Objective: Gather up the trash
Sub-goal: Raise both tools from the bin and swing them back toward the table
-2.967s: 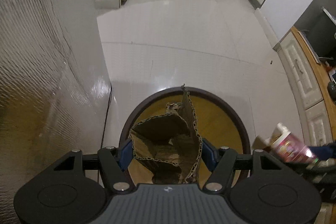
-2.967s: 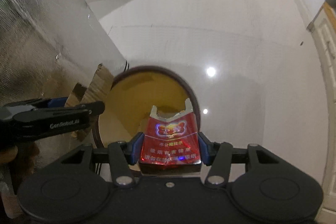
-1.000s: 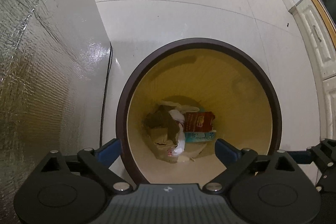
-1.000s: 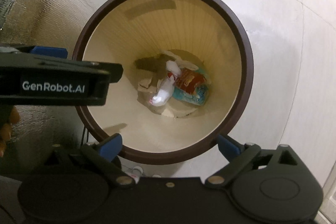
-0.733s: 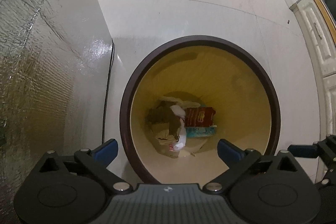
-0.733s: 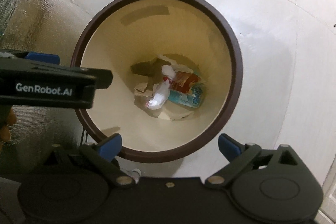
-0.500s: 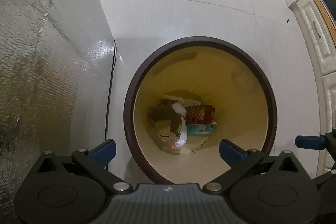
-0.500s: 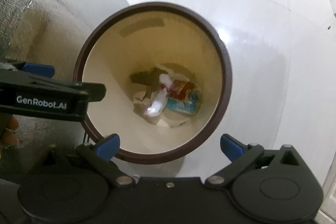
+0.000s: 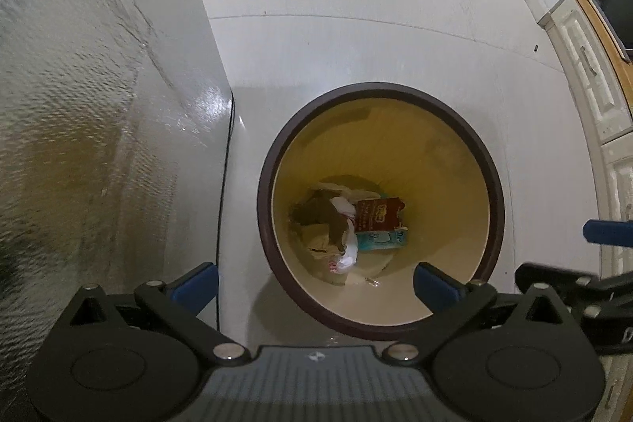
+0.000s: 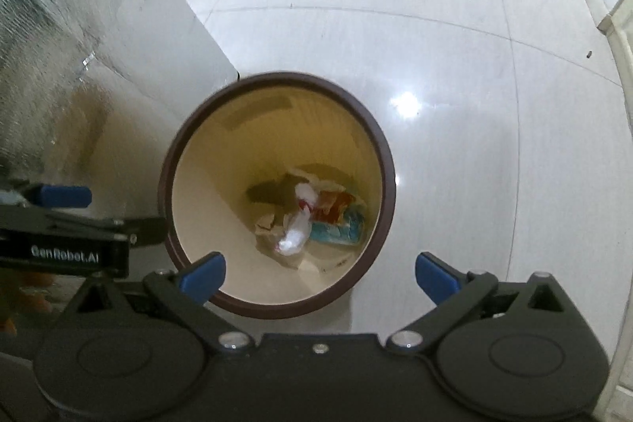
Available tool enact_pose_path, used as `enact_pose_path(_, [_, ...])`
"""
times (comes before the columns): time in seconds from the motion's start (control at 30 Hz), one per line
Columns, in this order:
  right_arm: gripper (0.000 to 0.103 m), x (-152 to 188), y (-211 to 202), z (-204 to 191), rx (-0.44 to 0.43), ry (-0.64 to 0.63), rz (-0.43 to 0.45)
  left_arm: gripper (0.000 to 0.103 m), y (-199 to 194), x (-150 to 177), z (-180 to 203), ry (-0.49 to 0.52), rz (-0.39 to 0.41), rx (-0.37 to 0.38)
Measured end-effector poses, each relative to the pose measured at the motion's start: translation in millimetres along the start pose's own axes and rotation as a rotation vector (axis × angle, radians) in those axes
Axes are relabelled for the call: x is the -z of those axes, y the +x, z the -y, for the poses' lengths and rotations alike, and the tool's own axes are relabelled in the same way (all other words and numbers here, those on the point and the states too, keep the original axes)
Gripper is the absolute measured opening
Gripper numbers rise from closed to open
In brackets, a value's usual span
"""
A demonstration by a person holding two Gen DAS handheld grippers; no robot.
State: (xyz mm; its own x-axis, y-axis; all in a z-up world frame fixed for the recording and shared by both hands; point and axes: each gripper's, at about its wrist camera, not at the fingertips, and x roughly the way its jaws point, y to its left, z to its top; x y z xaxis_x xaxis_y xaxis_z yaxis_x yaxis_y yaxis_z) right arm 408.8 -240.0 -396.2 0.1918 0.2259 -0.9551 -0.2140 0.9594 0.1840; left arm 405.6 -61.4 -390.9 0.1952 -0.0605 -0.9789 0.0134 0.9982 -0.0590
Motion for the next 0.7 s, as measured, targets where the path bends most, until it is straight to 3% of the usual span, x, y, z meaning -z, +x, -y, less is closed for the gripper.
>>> enact_pose_path(0.7, [0.103, 23, -86, -3, 0.002, 0.04, 0.132, 0.103, -120, 34, -7, -0.014, 0.182, -0.006])
